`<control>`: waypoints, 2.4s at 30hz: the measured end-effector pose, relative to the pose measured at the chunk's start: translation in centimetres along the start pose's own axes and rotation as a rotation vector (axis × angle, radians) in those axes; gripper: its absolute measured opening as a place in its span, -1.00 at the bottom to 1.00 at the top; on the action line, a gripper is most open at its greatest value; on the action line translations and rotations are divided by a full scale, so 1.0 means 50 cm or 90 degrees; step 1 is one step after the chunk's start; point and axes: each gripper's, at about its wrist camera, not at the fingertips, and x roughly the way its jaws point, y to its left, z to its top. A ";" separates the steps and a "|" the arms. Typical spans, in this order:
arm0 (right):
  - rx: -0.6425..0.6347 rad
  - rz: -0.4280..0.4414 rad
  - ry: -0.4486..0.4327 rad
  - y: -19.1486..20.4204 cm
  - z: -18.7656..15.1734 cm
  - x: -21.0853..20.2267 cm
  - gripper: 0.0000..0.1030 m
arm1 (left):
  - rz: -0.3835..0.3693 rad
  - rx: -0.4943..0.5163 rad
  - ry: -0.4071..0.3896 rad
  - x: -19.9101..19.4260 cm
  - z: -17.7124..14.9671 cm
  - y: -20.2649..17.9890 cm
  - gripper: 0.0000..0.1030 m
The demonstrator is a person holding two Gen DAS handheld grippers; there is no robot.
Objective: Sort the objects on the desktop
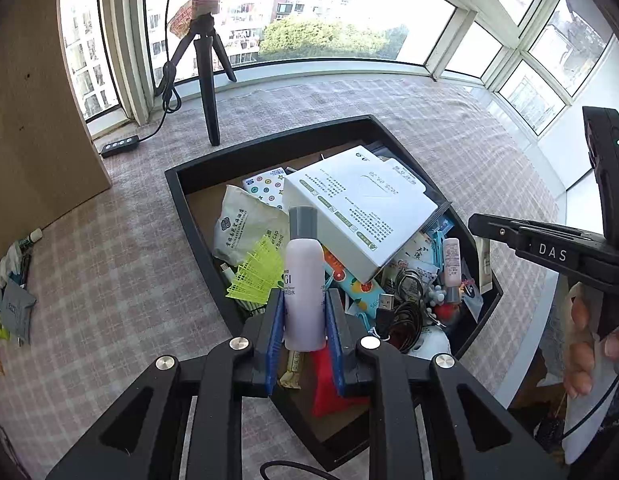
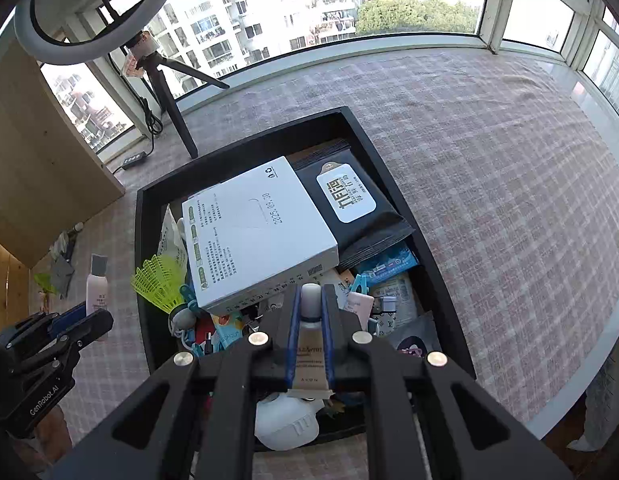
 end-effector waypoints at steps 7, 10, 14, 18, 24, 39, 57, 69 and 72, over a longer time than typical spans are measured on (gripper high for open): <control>0.015 -0.006 -0.010 0.009 -0.002 0.004 -0.19 | 0.022 0.023 -0.018 0.003 -0.005 -0.027 0.20; 0.006 -0.007 -0.014 0.021 -0.002 0.001 -0.19 | 0.027 0.022 -0.017 -0.001 -0.007 -0.020 0.18; -0.003 -0.006 -0.017 0.038 -0.005 0.001 -0.19 | 0.025 0.005 -0.016 -0.004 -0.008 0.004 0.18; -0.012 0.006 -0.019 0.062 -0.006 0.002 -0.19 | 0.047 -0.013 -0.023 -0.014 -0.014 0.041 0.16; -0.040 0.019 -0.019 0.117 0.003 0.009 -0.19 | 0.070 -0.058 -0.028 -0.031 -0.028 0.124 0.16; -0.153 0.087 0.002 0.383 0.006 0.062 -0.18 | 0.166 -0.189 -0.043 -0.088 -0.096 0.441 0.11; -0.294 0.137 0.011 0.849 0.004 0.194 -0.13 | 0.289 -0.325 -0.064 -0.166 -0.177 0.844 0.11; -0.278 0.136 0.031 0.992 0.028 0.298 -0.13 | 0.262 -0.355 -0.054 -0.099 -0.154 0.937 0.11; -0.259 0.134 0.034 1.004 0.037 0.323 -0.13 | 0.252 -0.376 -0.065 -0.080 -0.147 0.963 0.10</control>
